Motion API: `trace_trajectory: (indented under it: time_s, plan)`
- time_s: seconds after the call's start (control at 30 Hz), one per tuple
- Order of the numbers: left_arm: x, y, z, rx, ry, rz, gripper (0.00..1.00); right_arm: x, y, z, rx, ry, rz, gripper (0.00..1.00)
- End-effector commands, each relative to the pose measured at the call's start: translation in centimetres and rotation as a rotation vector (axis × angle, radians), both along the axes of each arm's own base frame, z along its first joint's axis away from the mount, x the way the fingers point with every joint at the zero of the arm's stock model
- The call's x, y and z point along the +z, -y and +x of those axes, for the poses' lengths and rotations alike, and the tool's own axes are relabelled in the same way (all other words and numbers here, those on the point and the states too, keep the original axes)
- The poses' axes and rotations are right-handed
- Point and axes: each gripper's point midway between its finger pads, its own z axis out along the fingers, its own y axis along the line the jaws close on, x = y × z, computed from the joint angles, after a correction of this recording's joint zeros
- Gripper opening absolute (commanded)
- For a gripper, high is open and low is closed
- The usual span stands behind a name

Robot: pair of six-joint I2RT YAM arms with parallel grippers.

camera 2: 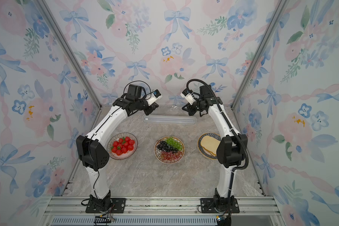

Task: Wrap the plate with plastic wrap
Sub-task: Pull the plastic wrap from the plastic wrap cutting box.

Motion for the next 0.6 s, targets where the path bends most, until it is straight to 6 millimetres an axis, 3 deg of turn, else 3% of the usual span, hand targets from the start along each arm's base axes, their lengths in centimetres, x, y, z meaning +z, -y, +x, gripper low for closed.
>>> trace_trajectory:
  time_s: [0.0, 0.27, 0.57]
  plan:
    - [6.6, -0.6, -0.8, -0.007, 0.156, -0.046, 0.00, 6.2, 0.2, -0.4, 0.007, 0.141, 0.061, 0.00]
    - [10.3, -0.9, -1.5, -0.011, 0.228, -0.081, 0.00, 8.8, 0.6, -0.7, 0.001, 0.208, 0.058, 0.00]
    - [10.7, -1.1, -1.5, -0.001, 0.238, -0.078, 0.00, 9.9, 0.4, -0.7, -0.005, 0.243, 0.068, 0.00]
